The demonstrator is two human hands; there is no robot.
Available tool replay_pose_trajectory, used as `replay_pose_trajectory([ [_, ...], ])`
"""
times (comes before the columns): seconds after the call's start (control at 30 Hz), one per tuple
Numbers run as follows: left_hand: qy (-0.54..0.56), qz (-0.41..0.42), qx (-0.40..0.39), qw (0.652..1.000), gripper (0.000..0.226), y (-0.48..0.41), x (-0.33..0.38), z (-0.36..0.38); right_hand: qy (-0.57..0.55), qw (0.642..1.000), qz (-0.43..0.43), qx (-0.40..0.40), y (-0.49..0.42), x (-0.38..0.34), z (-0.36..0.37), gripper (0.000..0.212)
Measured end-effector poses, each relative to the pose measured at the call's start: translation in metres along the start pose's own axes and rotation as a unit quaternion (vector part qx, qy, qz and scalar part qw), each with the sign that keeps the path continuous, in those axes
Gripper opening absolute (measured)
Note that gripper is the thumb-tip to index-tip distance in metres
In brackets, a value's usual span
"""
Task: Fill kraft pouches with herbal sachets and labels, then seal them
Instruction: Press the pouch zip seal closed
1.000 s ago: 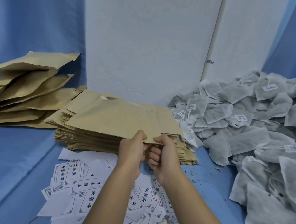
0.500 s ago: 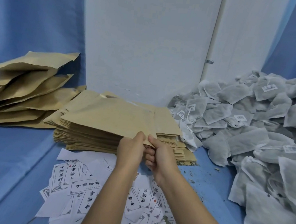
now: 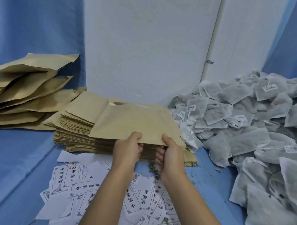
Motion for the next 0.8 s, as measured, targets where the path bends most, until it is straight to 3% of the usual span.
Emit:
replay_pose_trajectory([
  [0.17, -0.027, 0.004, -0.046, 0.999, 0.032, -0.001, 0.002, -0.003, -0.017, 0.999, 0.004, 0.029, 0.000, 0.000, -0.001, 0.032],
  [0.33, 0.041, 0.030, 0.062, 0.997, 0.031, -0.007, 0.009, -0.025, -0.032, 0.998, 0.016, 0.057, -0.005, -0.006, -0.010, 0.032],
  [0.5, 0.025, 0.033, 0.069, 0.997, 0.030, -0.006, 0.009, -0.027, -0.041, 0.997, 0.020, 0.061, -0.005, -0.006, -0.011, 0.035],
  [0.63, 0.027, 0.080, 0.146, 0.986, 0.024, -0.006, 0.016, -0.040, -0.036, 0.996, 0.009, 0.077, -0.009, -0.011, -0.016, 0.032],
  [0.8, 0.032, 0.073, 0.167, 0.983, 0.024, -0.006, 0.014, -0.044, -0.023, 0.996, 0.007, 0.081, -0.010, -0.010, -0.020, 0.034],
])
Point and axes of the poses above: each hand's wrist, its own y-axis away from the middle knuckle, its own z-axis out of the palm, x = y × z, the point moved 3 cm from there along -y, towards the middle knuckle, and after that the axes turned 2 degrees about x, right-handed, at the moved point
